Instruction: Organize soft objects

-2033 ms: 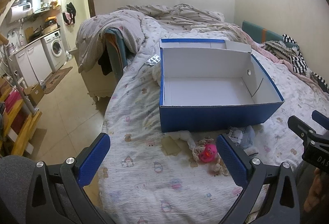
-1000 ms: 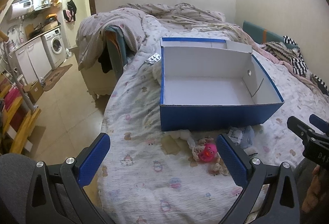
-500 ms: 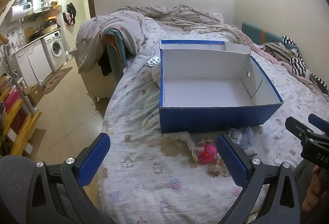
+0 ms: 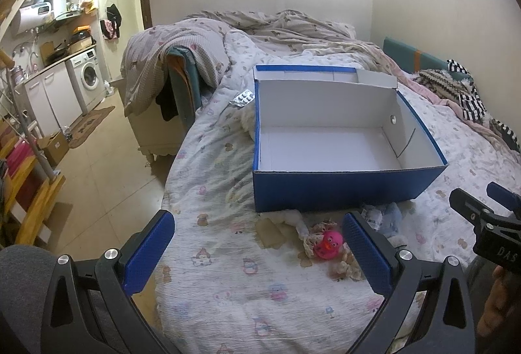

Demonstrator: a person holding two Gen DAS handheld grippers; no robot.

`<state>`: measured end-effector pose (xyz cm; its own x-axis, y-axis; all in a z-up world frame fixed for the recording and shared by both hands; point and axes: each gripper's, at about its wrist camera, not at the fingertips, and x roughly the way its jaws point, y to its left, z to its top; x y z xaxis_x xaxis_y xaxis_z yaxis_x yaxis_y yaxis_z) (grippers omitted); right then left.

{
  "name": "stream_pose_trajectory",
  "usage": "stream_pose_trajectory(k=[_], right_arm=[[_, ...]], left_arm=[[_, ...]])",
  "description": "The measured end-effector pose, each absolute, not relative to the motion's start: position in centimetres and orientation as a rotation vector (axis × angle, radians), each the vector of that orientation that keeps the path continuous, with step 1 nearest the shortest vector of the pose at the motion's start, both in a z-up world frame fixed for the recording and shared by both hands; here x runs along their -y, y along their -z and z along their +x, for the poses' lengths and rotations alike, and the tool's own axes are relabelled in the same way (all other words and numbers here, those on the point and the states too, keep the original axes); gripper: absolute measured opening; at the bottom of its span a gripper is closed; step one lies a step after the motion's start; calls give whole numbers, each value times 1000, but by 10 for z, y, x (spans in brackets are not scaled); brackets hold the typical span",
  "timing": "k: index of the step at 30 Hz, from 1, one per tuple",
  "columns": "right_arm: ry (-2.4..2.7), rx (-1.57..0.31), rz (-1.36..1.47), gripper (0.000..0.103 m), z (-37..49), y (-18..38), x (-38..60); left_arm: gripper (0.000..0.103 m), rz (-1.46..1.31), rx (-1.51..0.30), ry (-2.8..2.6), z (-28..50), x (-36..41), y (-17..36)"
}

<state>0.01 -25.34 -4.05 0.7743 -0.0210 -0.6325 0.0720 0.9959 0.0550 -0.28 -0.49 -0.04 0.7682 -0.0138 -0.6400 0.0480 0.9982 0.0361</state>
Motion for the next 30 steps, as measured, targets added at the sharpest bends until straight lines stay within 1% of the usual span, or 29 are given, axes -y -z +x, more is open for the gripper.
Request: stream_pose_trajectory(k=[11, 16, 23, 28, 30], right_arm=[[-9, -726, 77, 103, 8, 33, 251], [-76, -793, 140, 103, 17, 29, 255], [-162, -908, 144, 103, 41, 32, 249], [-214, -996, 173, 103, 63, 42, 248], [-212, -1025, 184, 103, 73, 48, 250]], left_arm=[[103, 52, -677, 43, -1, 6, -16], [103, 57, -772, -4, 20, -2, -13], [103, -58, -955, -26, 62, -29, 3], [97, -108, -1096, -25, 96, -40, 28], [87, -152, -1162, -19, 109, -43, 43]])
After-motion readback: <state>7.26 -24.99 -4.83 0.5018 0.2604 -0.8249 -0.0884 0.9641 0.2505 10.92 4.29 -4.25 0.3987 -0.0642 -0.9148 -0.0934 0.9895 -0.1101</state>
